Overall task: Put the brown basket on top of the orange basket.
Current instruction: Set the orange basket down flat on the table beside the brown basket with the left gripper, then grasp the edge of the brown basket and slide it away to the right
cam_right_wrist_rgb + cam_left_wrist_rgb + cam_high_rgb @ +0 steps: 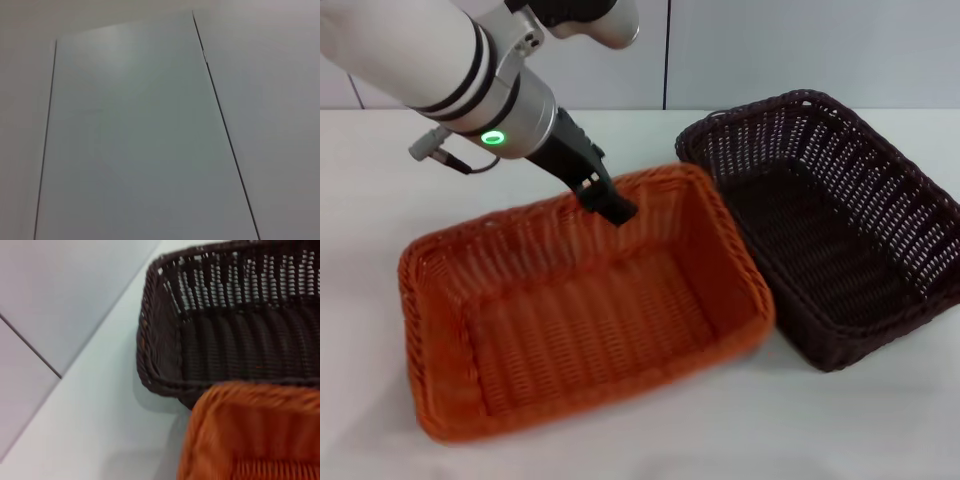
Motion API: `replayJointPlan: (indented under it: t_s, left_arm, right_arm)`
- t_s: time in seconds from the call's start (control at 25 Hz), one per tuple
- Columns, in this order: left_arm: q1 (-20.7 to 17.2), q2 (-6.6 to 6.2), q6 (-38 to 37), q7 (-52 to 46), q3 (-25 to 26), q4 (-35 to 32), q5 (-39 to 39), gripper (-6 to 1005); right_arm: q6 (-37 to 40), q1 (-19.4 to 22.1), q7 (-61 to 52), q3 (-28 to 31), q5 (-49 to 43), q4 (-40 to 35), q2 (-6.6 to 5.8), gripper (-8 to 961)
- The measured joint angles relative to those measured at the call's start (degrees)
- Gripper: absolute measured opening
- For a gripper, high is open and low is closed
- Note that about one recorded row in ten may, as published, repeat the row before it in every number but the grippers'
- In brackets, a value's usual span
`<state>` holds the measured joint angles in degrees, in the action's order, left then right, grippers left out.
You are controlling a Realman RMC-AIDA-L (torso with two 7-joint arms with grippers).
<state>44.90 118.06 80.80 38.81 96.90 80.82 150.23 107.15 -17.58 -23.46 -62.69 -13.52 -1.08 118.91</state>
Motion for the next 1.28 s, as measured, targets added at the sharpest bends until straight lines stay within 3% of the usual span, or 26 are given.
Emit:
replayJointPlan:
  t_s: [0.24,0.36,0.4,0.48,0.68,0.84,0.88,0.92,1.0,1.12,1.16,1.2,1.24,1.28]
  left_arm:
    - [-1.2,-0.02,-0.4,-0.1,0.2,4.8,0.0,787]
    - [-4.0,0.12,-4.5,-0.6,0.6,9.5,-0.1,787]
    - [-7.2,0.18,-9.2,-1.7,0.8,13.1,-0.2,787]
    - [-9.1,0.21,-12.5,-2.5,0.7,15.0,-0.5,786]
    - [-23.7,0.18,-41.3,-4.0,-5.5,20.8,-1.4,786]
    - [-36.4,-0.01,-77.4,-3.6,-14.8,19.6,-1.4,786]
    - [-37.7,0.01,-81.7,-3.6,-15.6,18.9,-1.3,786]
    - [-40.2,0.02,-90.4,-3.8,-17.3,16.3,-1.4,786]
    - [-42.1,0.06,-99.2,-5.1,-18.9,12.0,-1.6,785]
    - [-43.4,0.19,-115.8,-12.2,-21.9,0.6,-1.9,785]
    - [-43.1,0.26,-123.9,-16.6,-23.3,-5.5,-2.0,785]
    - [-41.6,0.40,-137.9,-24.7,-25.2,-18.4,-2.0,785]
    - [-41.6,0.40,-137.9,-24.7,-25.2,-18.4,-2.0,785]
    - [-39.4,0.45,-148.9,-31.7,-25.8,-29.7,-2.0,785]
  right_arm:
    - [0.3,0.2,0.0,0.0,0.0,0.0,0.00,817]
    - [0.5,0.3,0.0,0.4,0.1,0.0,0.08,817]
    - [0.5,0.4,0.0,0.9,0.1,0.0,0.13,817]
    - [0.6,0.4,0.0,1.2,0.1,0.0,0.13,817]
    - [0.6,0.3,0.0,1.7,0.1,-0.1,0.07,816]
    - [0.4,0.1,0.0,1.7,0.1,-0.1,0.02,816]
    - [0.2,0.1,0.0,1.7,0.1,-0.1,0.01,816]
    - [0.1,0.0,0.0,1.7,0.1,-0.1,0.01,816]
    - [0.1,0.0,0.0,1.7,0.1,-0.1,0.00,817]
    - [-0.1,-0.2,0.0,1.7,0.1,-0.1,0.00,817]
    - [-0.2,-0.3,0.0,1.7,0.1,-0.1,0.00,817]
    - [-0.6,-0.6,0.0,1.7,0.1,-0.1,0.00,817]
    - [-0.6,-0.6,0.0,1.7,0.1,-0.1,0.00,817]
    - [-0.7,-0.8,0.0,1.7,0.1,-0.2,0.00,817]
